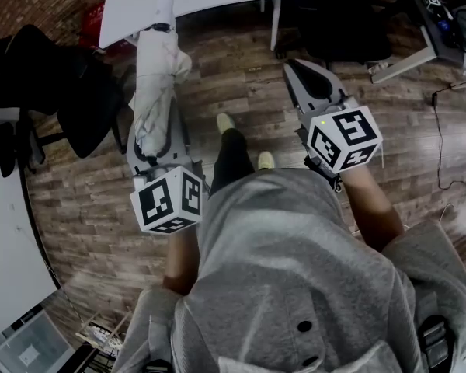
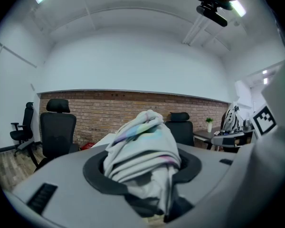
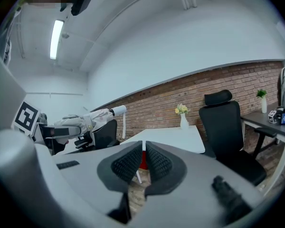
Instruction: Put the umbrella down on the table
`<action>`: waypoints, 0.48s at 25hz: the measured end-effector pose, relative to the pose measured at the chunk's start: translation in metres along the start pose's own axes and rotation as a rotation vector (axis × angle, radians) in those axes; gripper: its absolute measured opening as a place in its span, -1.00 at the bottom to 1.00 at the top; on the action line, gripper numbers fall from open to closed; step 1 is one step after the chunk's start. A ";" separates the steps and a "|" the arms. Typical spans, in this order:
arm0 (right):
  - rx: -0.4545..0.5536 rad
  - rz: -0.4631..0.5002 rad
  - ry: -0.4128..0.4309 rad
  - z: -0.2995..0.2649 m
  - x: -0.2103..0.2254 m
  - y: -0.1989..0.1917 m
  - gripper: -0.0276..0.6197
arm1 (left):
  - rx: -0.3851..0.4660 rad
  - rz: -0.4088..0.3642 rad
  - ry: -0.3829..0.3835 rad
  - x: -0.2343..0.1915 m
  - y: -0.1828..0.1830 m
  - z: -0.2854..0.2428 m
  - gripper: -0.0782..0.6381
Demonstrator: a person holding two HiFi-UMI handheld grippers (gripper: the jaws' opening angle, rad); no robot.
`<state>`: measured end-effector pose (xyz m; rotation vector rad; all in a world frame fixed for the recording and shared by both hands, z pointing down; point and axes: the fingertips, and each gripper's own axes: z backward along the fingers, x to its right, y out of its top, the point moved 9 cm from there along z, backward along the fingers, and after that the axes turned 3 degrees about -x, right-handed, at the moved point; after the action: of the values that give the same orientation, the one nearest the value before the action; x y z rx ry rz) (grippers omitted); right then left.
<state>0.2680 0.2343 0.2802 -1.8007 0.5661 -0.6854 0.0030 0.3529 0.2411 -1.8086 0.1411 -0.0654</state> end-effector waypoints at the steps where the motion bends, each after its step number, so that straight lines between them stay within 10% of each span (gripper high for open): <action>1: 0.000 -0.001 -0.002 -0.002 0.001 0.000 -0.81 | -0.001 0.002 0.000 -0.001 0.000 -0.002 -0.13; 12: -0.001 -0.006 -0.019 -0.029 0.017 0.006 -0.81 | -0.004 -0.008 -0.021 -0.005 0.005 -0.040 -0.13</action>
<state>0.2603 0.2015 0.2853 -1.8089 0.5483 -0.6719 -0.0072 0.3140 0.2464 -1.8131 0.1185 -0.0518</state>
